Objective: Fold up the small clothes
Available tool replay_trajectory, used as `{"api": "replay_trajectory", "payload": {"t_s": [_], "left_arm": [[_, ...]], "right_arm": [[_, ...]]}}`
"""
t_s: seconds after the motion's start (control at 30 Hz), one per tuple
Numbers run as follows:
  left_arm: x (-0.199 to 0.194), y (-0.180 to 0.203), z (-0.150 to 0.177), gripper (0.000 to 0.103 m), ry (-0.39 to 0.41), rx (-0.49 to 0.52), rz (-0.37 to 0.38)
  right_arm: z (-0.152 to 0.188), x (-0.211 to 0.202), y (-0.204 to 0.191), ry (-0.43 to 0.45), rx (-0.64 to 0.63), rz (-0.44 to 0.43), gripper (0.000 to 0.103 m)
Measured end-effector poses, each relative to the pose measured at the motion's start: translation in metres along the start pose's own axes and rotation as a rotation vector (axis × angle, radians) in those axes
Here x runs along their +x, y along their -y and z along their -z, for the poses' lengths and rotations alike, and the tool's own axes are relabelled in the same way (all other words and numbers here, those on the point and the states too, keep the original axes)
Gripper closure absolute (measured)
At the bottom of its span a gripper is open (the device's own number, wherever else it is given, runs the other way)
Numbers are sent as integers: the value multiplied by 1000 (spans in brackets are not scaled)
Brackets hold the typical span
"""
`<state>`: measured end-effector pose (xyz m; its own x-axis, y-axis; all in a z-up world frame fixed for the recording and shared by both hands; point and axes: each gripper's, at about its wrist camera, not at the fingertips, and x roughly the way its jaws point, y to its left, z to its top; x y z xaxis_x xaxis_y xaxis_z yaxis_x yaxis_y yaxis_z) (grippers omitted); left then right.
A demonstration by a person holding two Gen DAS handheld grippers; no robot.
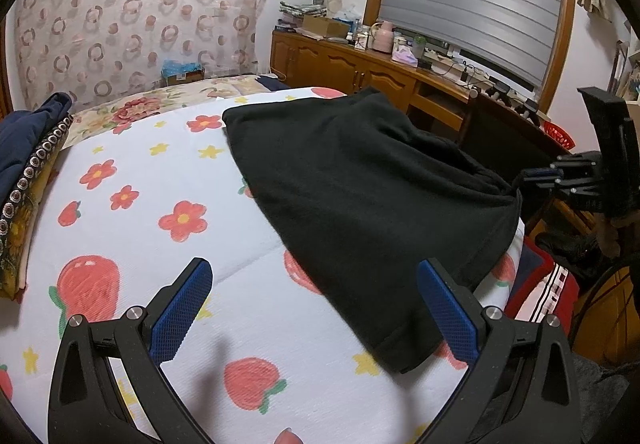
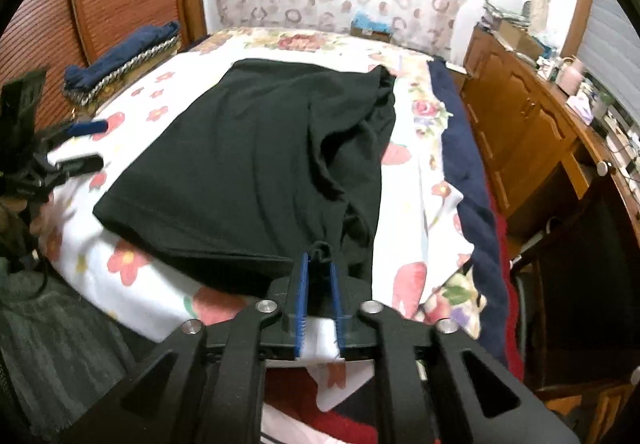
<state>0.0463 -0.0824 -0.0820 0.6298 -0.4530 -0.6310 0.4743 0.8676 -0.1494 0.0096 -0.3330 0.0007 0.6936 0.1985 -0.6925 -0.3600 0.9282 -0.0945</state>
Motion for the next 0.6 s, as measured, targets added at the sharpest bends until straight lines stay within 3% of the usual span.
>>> {"api": "replay_trajectory", "payload": {"t_s": [0.07, 0.2, 0.4, 0.6], "left_arm": [[0, 0, 0, 1, 0, -1, -1], [1, 0, 0, 1, 0, -4, 0], [0, 1, 1, 1, 4, -2, -15], [1, 0, 0, 1, 12, -13, -17]], "right_arm": [[-3, 0, -1, 21, 9, 26, 64], [-1, 5, 4, 51, 43, 35, 54], [-4, 6, 5, 118, 78, 2, 52], [-8, -13, 1, 183, 64, 29, 47]]}}
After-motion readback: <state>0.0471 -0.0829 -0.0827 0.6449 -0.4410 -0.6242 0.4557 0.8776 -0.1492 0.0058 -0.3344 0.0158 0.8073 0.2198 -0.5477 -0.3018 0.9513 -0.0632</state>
